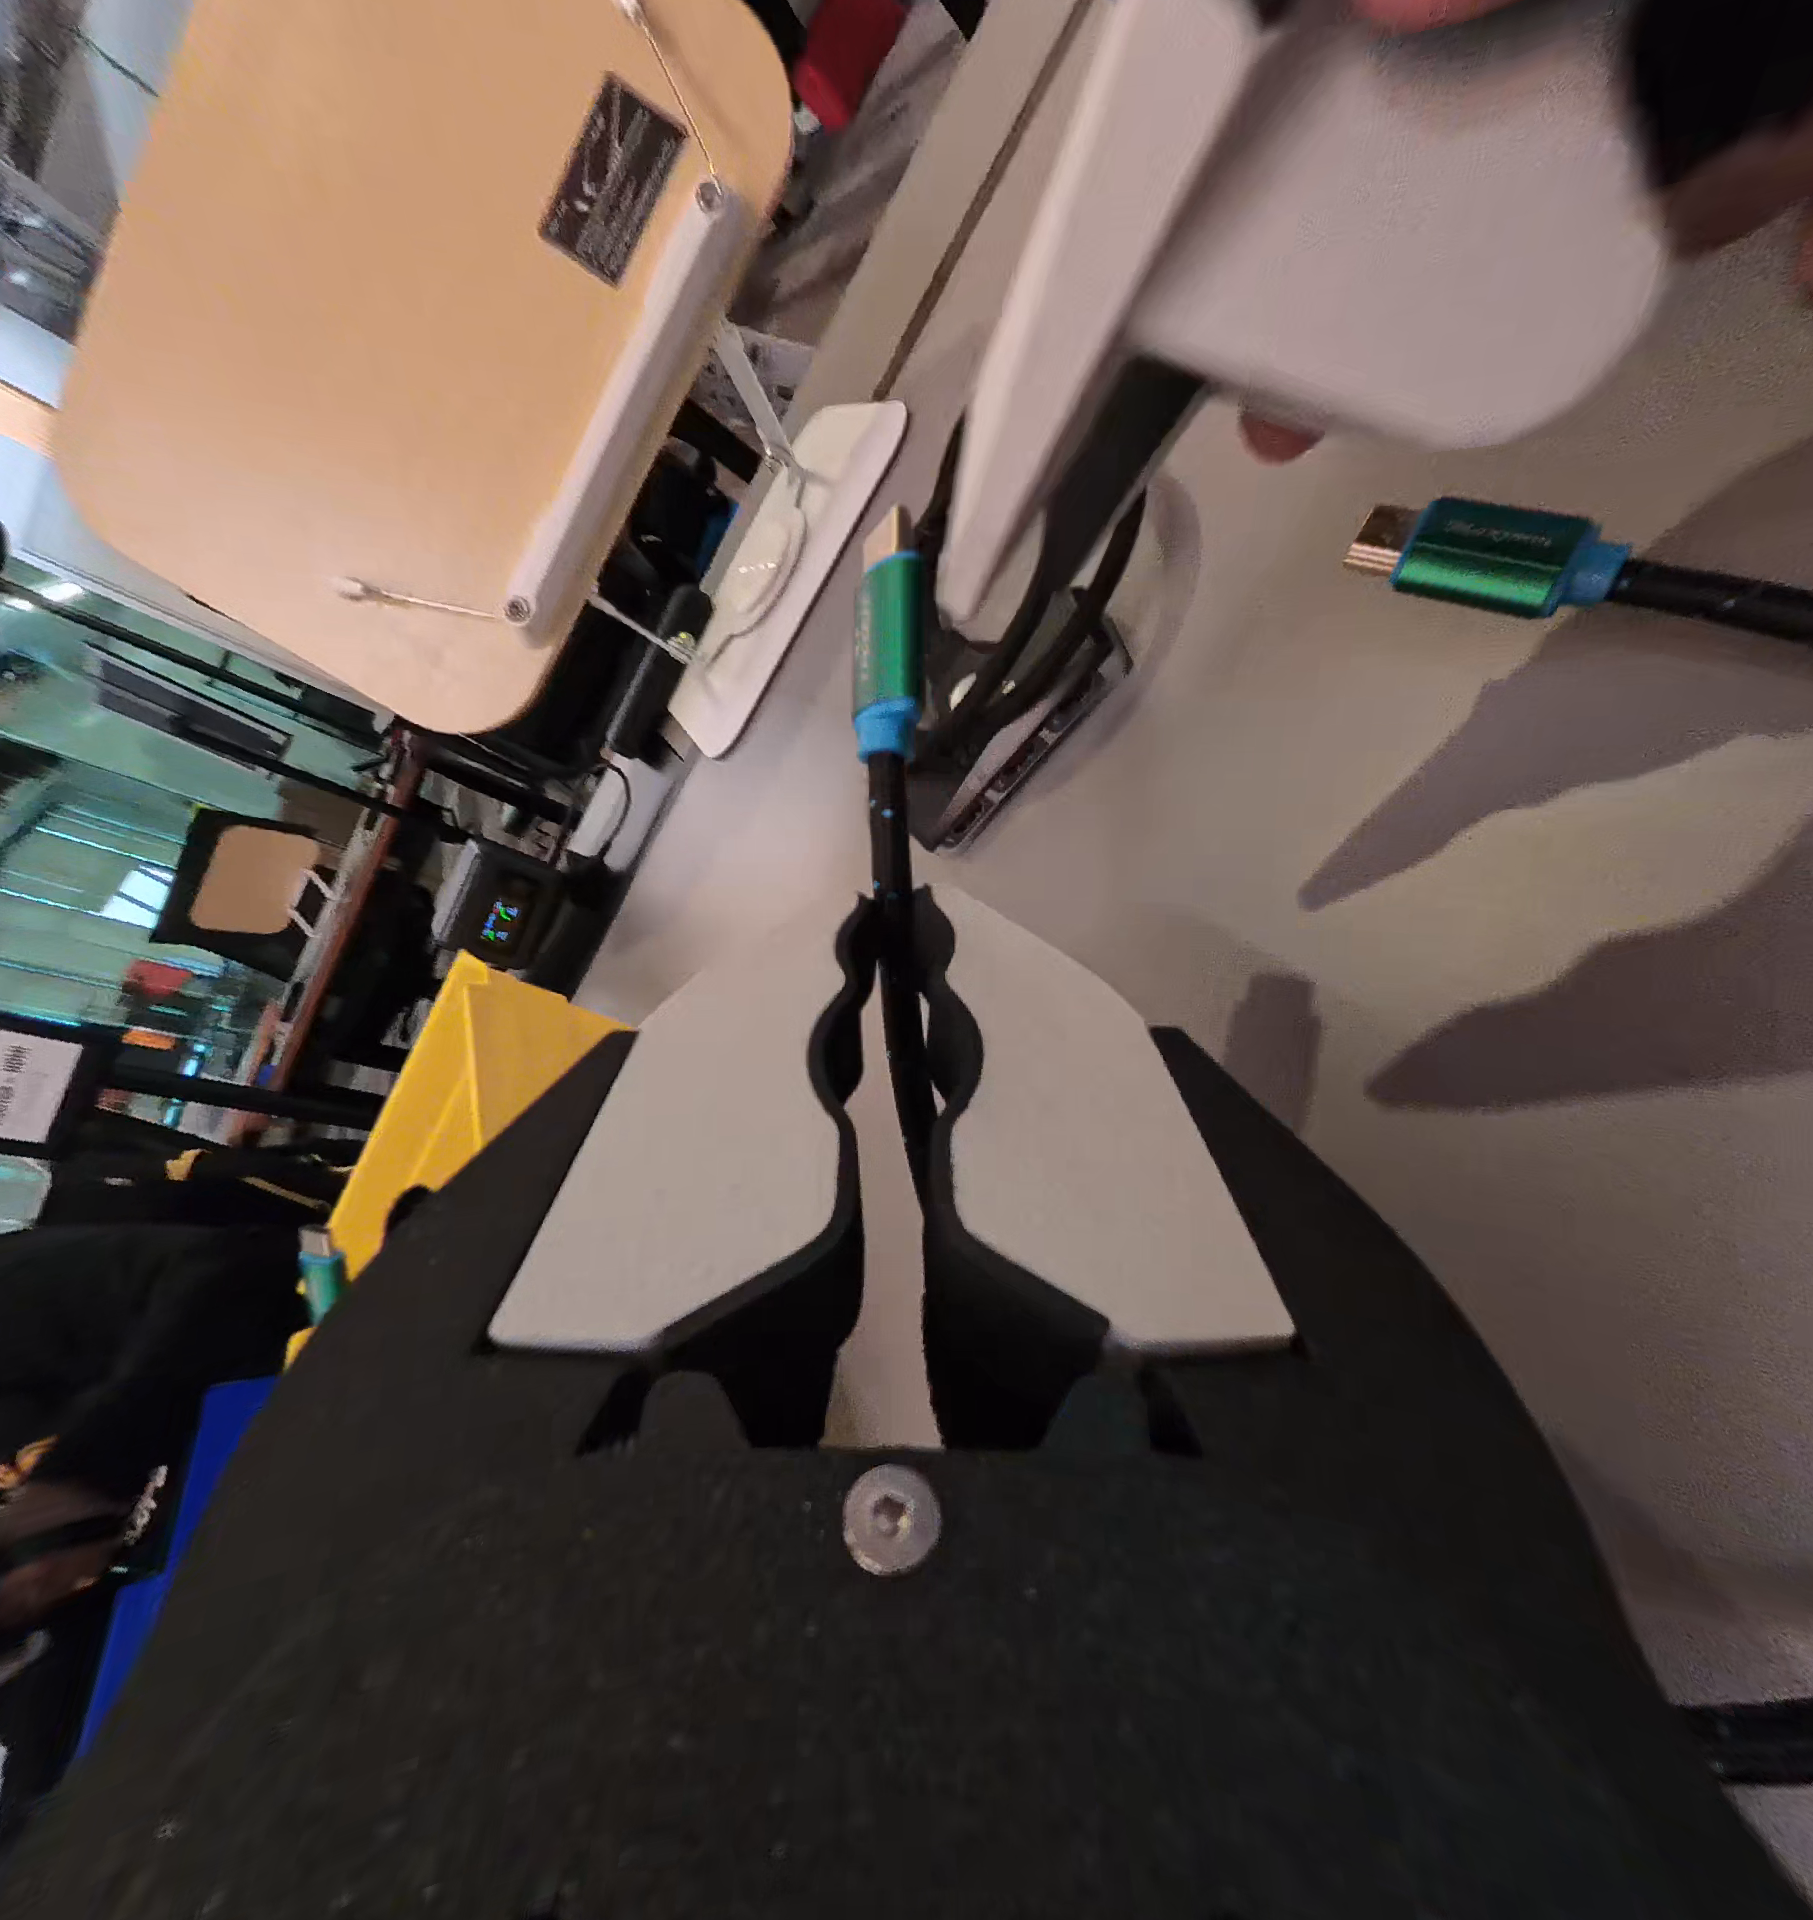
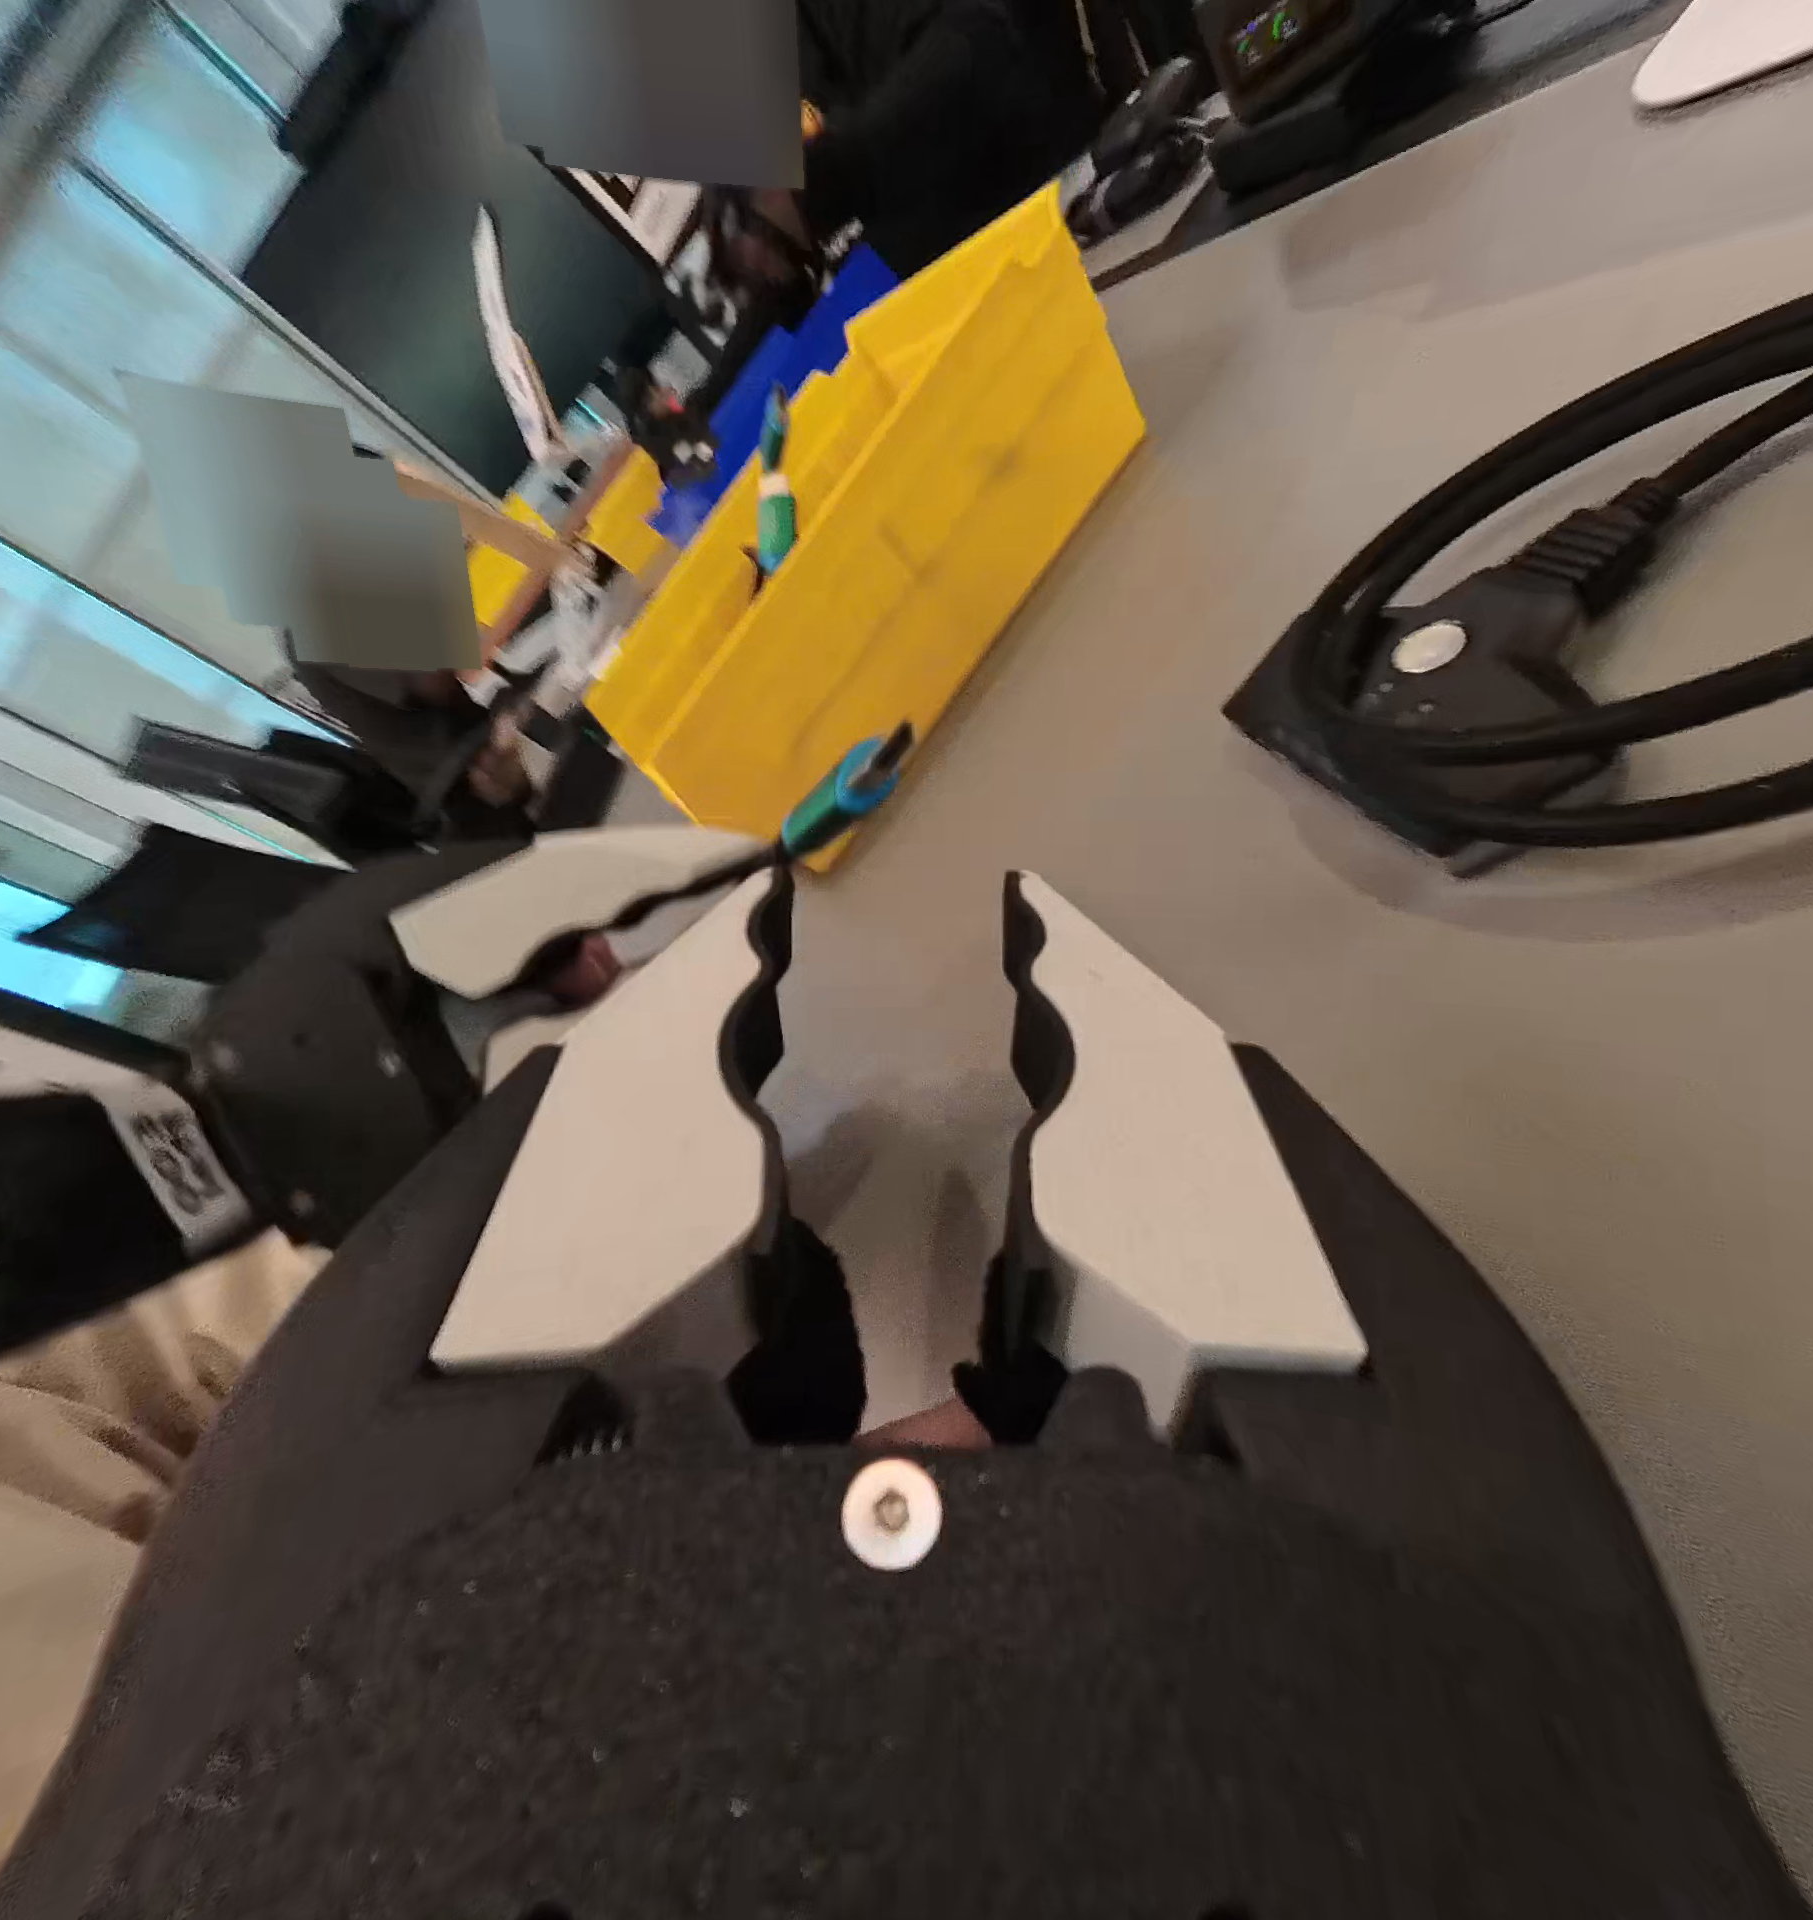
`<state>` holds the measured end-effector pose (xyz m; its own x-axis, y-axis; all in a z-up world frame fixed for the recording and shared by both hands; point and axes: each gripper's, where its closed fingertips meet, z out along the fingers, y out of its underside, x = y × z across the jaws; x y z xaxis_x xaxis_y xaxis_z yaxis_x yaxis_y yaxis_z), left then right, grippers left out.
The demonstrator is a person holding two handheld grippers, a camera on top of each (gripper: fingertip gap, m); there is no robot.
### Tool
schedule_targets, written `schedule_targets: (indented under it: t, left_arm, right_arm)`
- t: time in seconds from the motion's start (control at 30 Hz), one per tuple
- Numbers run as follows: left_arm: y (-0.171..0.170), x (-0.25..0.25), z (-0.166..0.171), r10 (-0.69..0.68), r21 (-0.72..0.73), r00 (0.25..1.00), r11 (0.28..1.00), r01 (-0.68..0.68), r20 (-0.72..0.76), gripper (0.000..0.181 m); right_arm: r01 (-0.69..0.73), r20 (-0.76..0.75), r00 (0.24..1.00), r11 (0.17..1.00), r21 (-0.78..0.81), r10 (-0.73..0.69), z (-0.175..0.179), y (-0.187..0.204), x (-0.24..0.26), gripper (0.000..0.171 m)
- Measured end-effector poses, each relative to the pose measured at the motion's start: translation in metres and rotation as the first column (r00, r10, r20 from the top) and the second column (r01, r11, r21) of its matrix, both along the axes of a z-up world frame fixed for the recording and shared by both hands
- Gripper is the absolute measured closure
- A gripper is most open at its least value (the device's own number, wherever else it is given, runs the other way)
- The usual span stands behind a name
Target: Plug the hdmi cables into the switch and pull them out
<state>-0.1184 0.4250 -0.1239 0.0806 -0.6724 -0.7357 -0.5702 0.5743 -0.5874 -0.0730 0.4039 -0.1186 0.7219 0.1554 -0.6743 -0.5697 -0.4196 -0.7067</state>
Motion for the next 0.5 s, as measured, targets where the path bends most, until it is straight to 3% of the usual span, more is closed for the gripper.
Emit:
schedule_targets:
  t: [0.13, 0.2, 0.3, 0.37, 0.43, 0.5]
  left_arm:
    - [-0.009, 0.001, 0.004, -0.021, 0.039, 1.0, 0.999, 0.021, 0.017, 0.175]
    - [-0.012, 0.002, 0.003, -0.028, 0.031, 0.999, 0.999, 0.028, 0.017, 0.175]
    - [-0.016, 0.004, 0.002, -0.056, -0.03, 0.997, 0.998, 0.057, 0.047, 0.175]
    - [-0.02, 0.006, 0.001, -0.101, -0.153, 0.99, 0.981, 0.116, 0.101, 0.175]
    - [-0.025, 0.006, 0.001, -0.143, -0.379, 0.969, 0.901, 0.211, 0.2, 0.17]
    - [-0.024, 0.004, 0.008, -0.15, -0.562, 0.928, 0.758, 0.33, 0.342, 0.14]
  right_arm:
    - [-0.005, -0.184, 0.983, 0.999, 0.034, 0.012, 0.008, 0.008, -0.003, 0.135]
    - [-0.023, -0.224, 0.974, 0.998, 0.061, 0.037, 0.011, 0.007, -0.006, 0.156]
    - [-0.023, -0.229, 0.973, 0.997, 0.073, 0.039, 0.011, 0.006, -0.004, 0.157]
    - [-0.03, -0.251, 0.967, 0.995, 0.094, 0.053, 0.013, 0.005, -0.002, 0.159]
    - [-0.016, -0.281, 0.959, 0.994, 0.11, 0.046, 0.013, 0.003, 0.003, 0.159]
    - [-0.012, -0.332, 0.941, 0.989, 0.146, 0.06, 0.016, 0.0, 0.007, 0.162]
